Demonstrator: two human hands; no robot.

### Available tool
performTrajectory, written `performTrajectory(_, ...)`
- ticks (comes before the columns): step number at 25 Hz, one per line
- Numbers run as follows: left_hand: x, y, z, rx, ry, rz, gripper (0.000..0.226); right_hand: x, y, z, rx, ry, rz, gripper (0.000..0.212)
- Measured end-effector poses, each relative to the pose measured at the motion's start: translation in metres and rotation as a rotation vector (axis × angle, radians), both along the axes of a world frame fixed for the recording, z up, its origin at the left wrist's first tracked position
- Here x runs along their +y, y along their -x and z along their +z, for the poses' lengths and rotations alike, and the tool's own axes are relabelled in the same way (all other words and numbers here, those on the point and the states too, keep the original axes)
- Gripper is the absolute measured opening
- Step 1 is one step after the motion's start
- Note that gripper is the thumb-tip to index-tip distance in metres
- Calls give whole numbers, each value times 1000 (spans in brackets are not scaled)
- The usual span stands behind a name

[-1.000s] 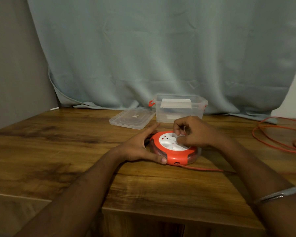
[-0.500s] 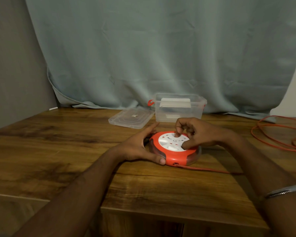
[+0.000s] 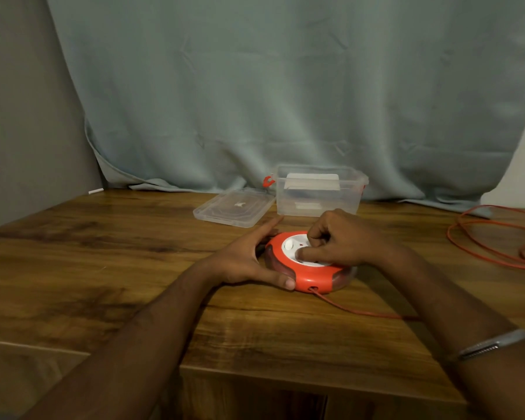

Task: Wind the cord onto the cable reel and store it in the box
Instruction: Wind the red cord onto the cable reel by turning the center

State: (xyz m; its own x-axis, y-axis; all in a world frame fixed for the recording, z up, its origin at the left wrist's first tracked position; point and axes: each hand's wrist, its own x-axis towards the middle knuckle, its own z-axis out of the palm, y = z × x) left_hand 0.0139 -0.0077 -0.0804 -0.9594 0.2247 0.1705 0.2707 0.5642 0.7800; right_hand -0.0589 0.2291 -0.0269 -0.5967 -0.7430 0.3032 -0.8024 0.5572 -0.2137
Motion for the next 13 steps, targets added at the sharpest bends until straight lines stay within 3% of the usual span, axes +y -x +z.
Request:
performTrajectory(5,-1,2,0,-7,2,-7,141,-5,-2,-4,62,38,4,48)
performTrajectory(8,-1,2,0,-7,1,-7,140,1,4,1,-42,138,1,14)
performTrajectory(9,-1,2,0,-9,4,-5,140,4,6,4,-110,168,20,14)
performTrajectory(13,-1,0,2,-15,16,0,139,16,11,10,-345,112,106,58)
